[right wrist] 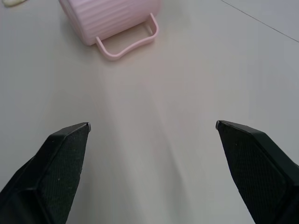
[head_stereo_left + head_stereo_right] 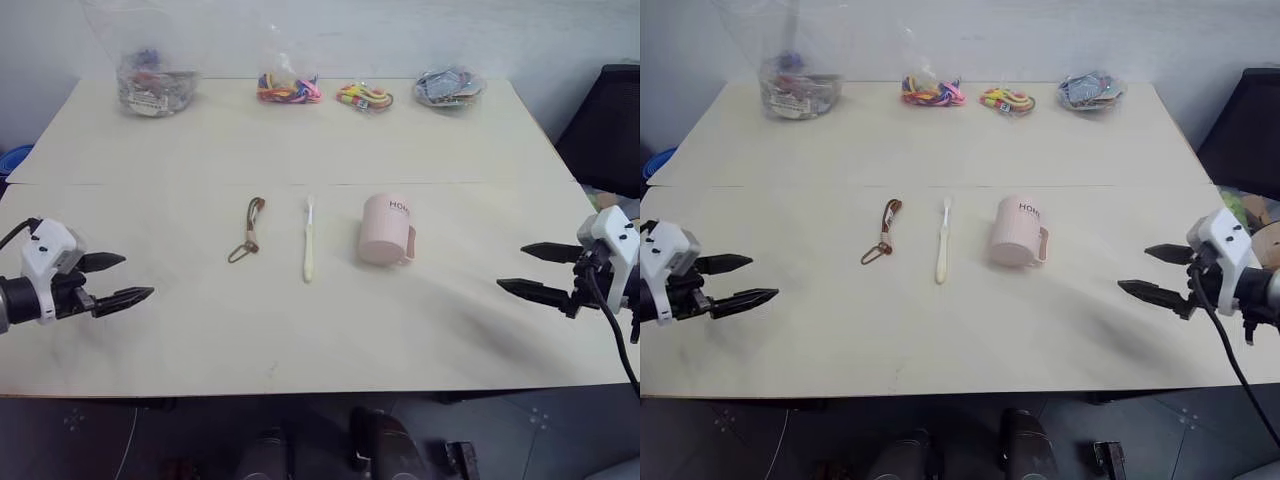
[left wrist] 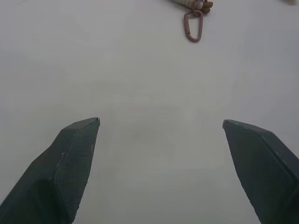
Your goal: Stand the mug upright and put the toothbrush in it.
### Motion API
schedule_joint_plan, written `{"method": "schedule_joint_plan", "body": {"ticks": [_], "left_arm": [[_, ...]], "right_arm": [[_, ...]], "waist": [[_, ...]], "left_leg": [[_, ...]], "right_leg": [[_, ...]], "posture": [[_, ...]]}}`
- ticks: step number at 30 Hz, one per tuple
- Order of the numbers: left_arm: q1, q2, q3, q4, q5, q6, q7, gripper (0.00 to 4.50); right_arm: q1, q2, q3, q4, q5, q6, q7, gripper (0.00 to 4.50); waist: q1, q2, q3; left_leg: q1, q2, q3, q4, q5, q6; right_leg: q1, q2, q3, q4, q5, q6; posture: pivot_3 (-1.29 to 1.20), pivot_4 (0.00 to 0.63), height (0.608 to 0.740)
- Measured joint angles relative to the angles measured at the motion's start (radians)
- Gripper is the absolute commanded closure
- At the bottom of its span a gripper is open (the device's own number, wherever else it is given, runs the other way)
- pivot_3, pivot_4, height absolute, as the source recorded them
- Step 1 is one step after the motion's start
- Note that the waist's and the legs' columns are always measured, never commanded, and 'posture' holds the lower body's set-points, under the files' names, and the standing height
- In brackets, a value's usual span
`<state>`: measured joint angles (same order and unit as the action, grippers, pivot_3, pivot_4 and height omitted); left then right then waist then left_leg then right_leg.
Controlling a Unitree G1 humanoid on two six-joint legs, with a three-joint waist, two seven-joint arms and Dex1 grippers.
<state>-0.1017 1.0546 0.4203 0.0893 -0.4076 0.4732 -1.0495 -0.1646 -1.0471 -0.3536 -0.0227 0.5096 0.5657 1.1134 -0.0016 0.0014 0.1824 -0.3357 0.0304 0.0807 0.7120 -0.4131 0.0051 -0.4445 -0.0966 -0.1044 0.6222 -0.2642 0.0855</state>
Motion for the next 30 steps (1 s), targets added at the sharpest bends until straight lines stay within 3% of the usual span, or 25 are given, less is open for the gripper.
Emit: {"method": "schedule_joint_plan", "body": {"ticks": [8,13,16,18,22,26,30], "left_arm": [[-0.004,-0.028,-0.008,-0.008,0.02,-0.001,0.055,0.02],[-0.041,-0.064,-0.011,-0.116,-0.043,0.162,0.118,0.02],[-0.197,-0.168,-0.043,-0.226,-0.122,0.417,0.272,0.02],[-0.355,-0.305,-0.07,-0.285,-0.153,0.644,0.443,0.02],[-0.508,-0.464,-0.14,-0.268,-0.089,0.909,0.683,0.02],[-0.591,-0.547,-0.332,-0.174,0.016,0.854,0.784,0.02],[-0.689,-0.633,-0.368,0.008,0.102,0.756,0.86,0.02]], "right_arm": [[0.013,0.002,0.0,-0.019,0.01,0.008,-0.021,0.0],[0.007,0.042,-0.005,-0.069,0.034,0.024,-0.062,0.0],[0.001,0.07,-0.028,-0.214,0.14,0.113,-0.097,0.0],[-0.018,0.079,-0.034,-0.366,0.251,0.178,-0.12,0.0],[-0.096,0.098,-0.019,-0.539,0.388,0.243,-0.194,0.0],[-0.173,0.121,0.021,-0.583,0.461,0.266,-0.262,0.0],[-0.162,0.129,0.045,-0.588,0.462,0.261,-0.285,0.0]], "waist": [[0.001,0.0,0.0],[0.003,0.0,0.0],[0.018,0.0,0.0],[0.029,0.0,0.0],[0.027,-0.006,-0.001],[0.027,-0.006,-0.002],[0.031,-0.007,-0.001]], "left_leg": [[0.0,0.0,0.0,0.001,0.0,0.0],[0.0,0.0,0.0,0.002,0.0,0.0],[-0.001,0.0,-0.003,0.005,0.0,0.0],[-0.001,-0.002,-0.008,0.006,0.0,0.0],[-0.001,-0.006,-0.01,0.006,0.0,0.0],[-0.001,-0.006,-0.01,0.006,0.0,-0.001],[-0.002,-0.007,-0.007,0.007,0.001,-0.001]], "right_leg": [[0.0,0.0,0.0,0.0,0.0,0.0],[0.0,-0.001,0.0,0.002,0.0,0.0],[0.001,-0.002,0.001,0.003,0.001,0.002],[0.001,-0.002,0.001,0.004,0.002,0.003],[0.002,-0.001,0.001,0.003,0.002,0.004],[0.002,0.0,0.001,0.002,0.002,0.004],[0.002,0.0,0.0,0.002,0.002,0.004]], "posture": [[0.0,0.15,0.74],[0.0,0.15,0.74],[0.0,0.15,0.74],[0.0,0.15,0.74],[0.0,0.15,0.74],[0.0,0.15,0.74],[0.0,0.15,0.74]]}}
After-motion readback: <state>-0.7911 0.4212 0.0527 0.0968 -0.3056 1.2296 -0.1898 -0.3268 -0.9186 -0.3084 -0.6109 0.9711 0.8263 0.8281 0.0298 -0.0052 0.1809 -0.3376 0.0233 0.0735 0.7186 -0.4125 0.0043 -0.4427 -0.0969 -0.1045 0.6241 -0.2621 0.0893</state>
